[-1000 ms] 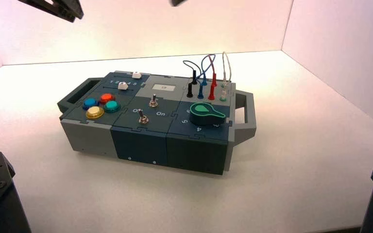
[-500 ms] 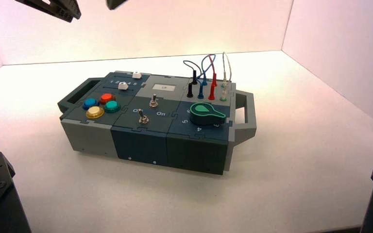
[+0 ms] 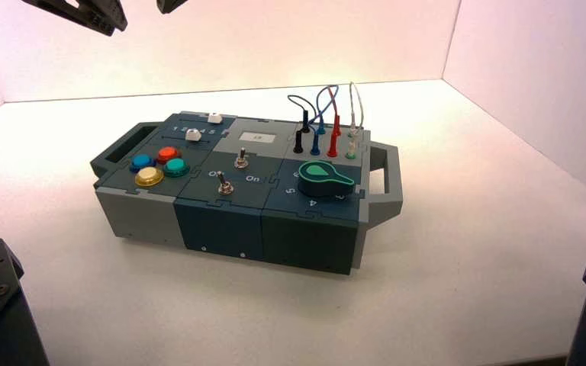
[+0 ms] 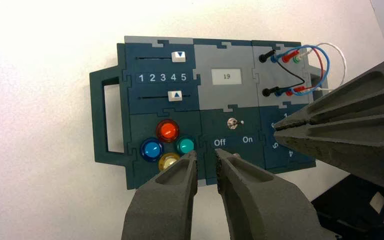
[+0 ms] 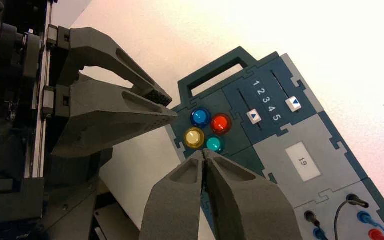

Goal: Move the right gripper to the left.

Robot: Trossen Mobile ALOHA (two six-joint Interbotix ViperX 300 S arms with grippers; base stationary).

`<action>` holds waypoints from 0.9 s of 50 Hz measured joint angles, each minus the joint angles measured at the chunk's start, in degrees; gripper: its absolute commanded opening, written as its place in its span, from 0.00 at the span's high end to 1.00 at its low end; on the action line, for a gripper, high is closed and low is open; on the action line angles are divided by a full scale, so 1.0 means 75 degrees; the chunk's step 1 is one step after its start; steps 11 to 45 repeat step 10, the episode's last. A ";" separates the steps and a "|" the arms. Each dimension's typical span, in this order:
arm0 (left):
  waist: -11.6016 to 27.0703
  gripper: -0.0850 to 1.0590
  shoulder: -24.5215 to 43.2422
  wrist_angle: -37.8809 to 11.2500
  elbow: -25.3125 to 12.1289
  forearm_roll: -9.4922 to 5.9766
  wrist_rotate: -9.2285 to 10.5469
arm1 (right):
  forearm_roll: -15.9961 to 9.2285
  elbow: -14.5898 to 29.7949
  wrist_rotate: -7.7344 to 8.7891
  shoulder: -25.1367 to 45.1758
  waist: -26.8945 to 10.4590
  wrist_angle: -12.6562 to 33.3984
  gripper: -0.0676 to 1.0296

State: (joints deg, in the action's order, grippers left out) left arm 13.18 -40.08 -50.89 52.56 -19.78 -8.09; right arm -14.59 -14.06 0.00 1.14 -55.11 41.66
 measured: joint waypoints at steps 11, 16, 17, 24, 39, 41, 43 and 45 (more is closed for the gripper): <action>0.0000 0.73 0.0000 0.0000 0.0082 0.0000 0.0000 | 0.0000 0.0000 0.0000 0.0012 -0.0012 0.0000 0.96; 0.0000 0.73 0.0000 0.0000 0.0082 0.0000 0.0000 | 0.0000 0.0000 0.0000 0.0012 -0.0012 0.0000 0.96; 0.0000 0.73 0.0000 0.0000 0.0082 0.0000 0.0000 | 0.0000 0.0000 0.0000 0.0012 -0.0012 0.0000 0.96; 0.0000 0.73 0.0000 0.0000 0.0082 0.0000 0.0000 | 0.0000 0.0000 0.0000 0.0012 -0.0012 0.0000 0.96; 0.0000 0.73 0.0000 0.0000 0.0082 0.0000 0.0000 | 0.0000 0.0000 0.0000 0.0012 -0.0012 0.0000 0.96; 0.0000 0.73 0.0000 0.0000 0.0082 0.0000 0.0000 | 0.0000 0.0000 0.0000 0.0012 -0.0012 0.0000 0.96; 0.0000 0.73 0.0000 0.0000 0.0082 0.0000 0.0000 | 0.0000 0.0000 0.0000 0.0012 -0.0012 0.0000 0.96; 0.0000 0.73 0.0000 0.0000 0.0082 0.0000 0.0000 | 0.0000 0.0000 0.0000 0.0012 -0.0012 0.0000 0.96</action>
